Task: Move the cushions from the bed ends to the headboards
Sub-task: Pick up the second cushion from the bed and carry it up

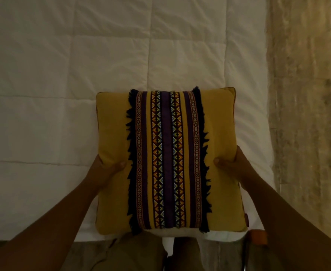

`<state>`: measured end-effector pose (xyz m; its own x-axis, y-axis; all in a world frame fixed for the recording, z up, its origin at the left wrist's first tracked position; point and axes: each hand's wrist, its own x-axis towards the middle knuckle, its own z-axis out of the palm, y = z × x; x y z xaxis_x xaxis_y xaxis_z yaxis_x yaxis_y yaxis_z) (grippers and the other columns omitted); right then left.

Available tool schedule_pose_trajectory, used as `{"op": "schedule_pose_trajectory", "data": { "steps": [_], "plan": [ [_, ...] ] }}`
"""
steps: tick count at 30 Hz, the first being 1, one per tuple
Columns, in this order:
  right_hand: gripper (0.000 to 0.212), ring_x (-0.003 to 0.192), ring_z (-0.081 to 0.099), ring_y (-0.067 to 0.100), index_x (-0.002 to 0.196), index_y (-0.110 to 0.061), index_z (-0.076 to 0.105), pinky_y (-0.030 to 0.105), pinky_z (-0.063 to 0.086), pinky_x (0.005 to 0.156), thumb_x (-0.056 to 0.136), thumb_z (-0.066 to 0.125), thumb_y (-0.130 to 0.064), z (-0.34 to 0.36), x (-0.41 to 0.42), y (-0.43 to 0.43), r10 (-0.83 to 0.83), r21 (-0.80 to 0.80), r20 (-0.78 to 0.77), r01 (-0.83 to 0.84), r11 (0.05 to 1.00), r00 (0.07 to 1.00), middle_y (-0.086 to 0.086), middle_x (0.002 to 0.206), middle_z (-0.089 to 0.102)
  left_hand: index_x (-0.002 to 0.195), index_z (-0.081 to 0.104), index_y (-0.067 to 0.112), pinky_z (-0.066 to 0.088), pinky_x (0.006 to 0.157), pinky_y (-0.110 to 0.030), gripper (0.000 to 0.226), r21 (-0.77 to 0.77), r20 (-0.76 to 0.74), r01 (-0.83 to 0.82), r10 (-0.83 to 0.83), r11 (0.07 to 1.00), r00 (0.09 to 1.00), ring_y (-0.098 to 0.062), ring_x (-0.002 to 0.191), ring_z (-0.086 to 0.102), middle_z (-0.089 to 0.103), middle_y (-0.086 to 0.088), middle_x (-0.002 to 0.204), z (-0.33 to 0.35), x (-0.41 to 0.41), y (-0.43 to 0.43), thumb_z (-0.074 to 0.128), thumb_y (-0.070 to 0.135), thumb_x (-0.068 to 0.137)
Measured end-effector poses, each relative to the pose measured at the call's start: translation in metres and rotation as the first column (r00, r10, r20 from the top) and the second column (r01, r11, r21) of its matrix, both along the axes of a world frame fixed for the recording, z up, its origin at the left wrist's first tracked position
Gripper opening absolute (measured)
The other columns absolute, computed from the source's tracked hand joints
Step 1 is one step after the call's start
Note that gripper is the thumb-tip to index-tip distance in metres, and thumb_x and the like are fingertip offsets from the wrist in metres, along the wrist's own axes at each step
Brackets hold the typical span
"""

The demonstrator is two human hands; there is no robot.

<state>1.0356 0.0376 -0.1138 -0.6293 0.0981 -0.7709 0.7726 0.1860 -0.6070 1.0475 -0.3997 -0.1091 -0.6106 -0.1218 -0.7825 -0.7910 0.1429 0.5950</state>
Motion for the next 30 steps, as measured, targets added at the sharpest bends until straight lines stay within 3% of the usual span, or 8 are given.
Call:
{"op": "schedule_pose_trajectory", "data": {
  "steps": [2, 5, 9, 11, 14, 19, 25, 30],
  "plan": [
    [0.096, 0.102, 0.063, 0.016, 0.147, -0.031, 0.029, 0.023, 0.058, 0.059, 0.069, 0.084, -0.036, 0.004, -0.005, 0.004, 0.025, 0.003, 0.008, -0.025, 1.000, 1.000, 0.001, 0.132, 0.054, 0.147, 0.042, 0.027, 0.053, 0.098, -0.051, 0.116, -0.002, 0.000, 0.031, -0.031, 1.000, 1.000, -0.025, 0.117, 0.063, 0.060, -0.005, 0.137, 0.001, -0.004, -0.003, 0.087, 0.060, 0.045],
    [0.099, 0.097, 0.060, 0.011, 0.150, -0.031, 0.026, 0.025, 0.057, 0.062, 0.070, 0.082, -0.041, 0.007, -0.015, 0.009, 0.036, 0.015, 0.053, -0.037, 0.999, 0.998, -0.003, 0.126, 0.052, 0.151, 0.036, 0.024, 0.049, 0.104, -0.056, 0.135, 0.049, 0.016, 0.067, -0.068, 0.997, 0.998, -0.029, 0.123, 0.059, 0.057, -0.007, 0.141, 0.003, -0.012, -0.007, 0.087, 0.070, 0.034],
    [0.085, 0.109, 0.067, 0.029, 0.144, -0.021, 0.041, 0.054, 0.057, 0.089, 0.071, 0.083, -0.035, -0.001, -0.022, 0.013, 0.084, -0.092, 0.120, -0.073, 0.993, 0.989, 0.006, 0.128, 0.064, 0.147, 0.041, 0.029, 0.052, 0.099, -0.055, 0.130, 0.182, 0.022, 0.099, -0.105, 0.978, 0.994, -0.027, 0.120, 0.063, 0.062, -0.006, 0.136, 0.006, -0.030, -0.011, 0.093, 0.061, 0.033],
    [0.076, 0.108, 0.069, 0.033, 0.140, -0.022, 0.046, 0.058, 0.056, 0.090, 0.073, 0.082, -0.029, -0.003, -0.021, 0.007, 0.049, -0.127, 0.123, -0.033, 0.991, 0.991, 0.011, 0.128, 0.065, 0.147, 0.041, 0.029, 0.051, 0.100, -0.057, 0.129, 0.205, 0.049, 0.086, -0.098, 0.975, 0.994, -0.028, 0.121, 0.062, 0.062, -0.006, 0.135, 0.005, -0.035, -0.011, 0.095, 0.056, 0.033],
    [0.069, 0.102, 0.072, 0.030, 0.136, -0.028, 0.049, 0.052, 0.060, 0.081, 0.075, 0.081, -0.025, -0.006, -0.020, 0.004, 0.004, -0.148, 0.102, 0.011, 0.989, 0.995, 0.009, 0.124, 0.068, 0.146, 0.045, 0.026, 0.049, 0.102, -0.058, 0.129, 0.186, 0.074, 0.069, -0.084, 0.980, 0.994, -0.029, 0.119, 0.063, 0.063, -0.007, 0.134, 0.006, -0.035, -0.003, 0.096, 0.055, 0.031],
    [0.072, 0.101, 0.072, 0.034, 0.137, -0.025, 0.051, 0.059, 0.056, 0.086, 0.072, 0.081, -0.029, 0.005, -0.023, 0.006, 0.004, -0.143, 0.063, 0.005, 0.990, 0.998, 0.012, 0.121, 0.070, 0.143, 0.049, 0.019, 0.049, 0.103, -0.057, 0.133, 0.137, 0.070, 0.021, -0.031, 0.990, 0.997, -0.031, 0.117, 0.063, 0.063, -0.012, 0.133, 0.024, -0.031, 0.007, 0.094, 0.060, 0.025],
    [0.080, 0.106, 0.068, 0.036, 0.139, -0.023, 0.049, 0.062, 0.053, 0.092, 0.068, 0.082, -0.035, 0.049, -0.027, 0.004, 0.002, -0.121, -0.027, -0.005, 0.993, 1.000, 0.012, 0.124, 0.067, 0.143, 0.049, 0.020, 0.048, 0.103, -0.057, 0.125, 0.113, -0.019, -0.014, 0.016, 0.994, 1.000, -0.029, 0.114, 0.063, 0.064, -0.010, 0.130, 0.069, -0.029, 0.009, 0.094, 0.057, 0.033],
    [0.075, 0.105, 0.069, 0.033, 0.137, -0.026, 0.050, 0.059, 0.056, 0.088, 0.070, 0.082, -0.039, 0.111, -0.037, 0.004, 0.050, -0.091, -0.161, -0.065, 0.994, 0.986, 0.008, 0.122, 0.068, 0.144, 0.048, 0.020, 0.048, 0.103, -0.057, 0.132, 0.097, -0.138, -0.012, 0.025, 0.995, 0.990, -0.031, 0.117, 0.062, 0.063, -0.011, 0.133, 0.126, -0.026, 0.007, 0.093, 0.063, 0.027]
  ]
}}
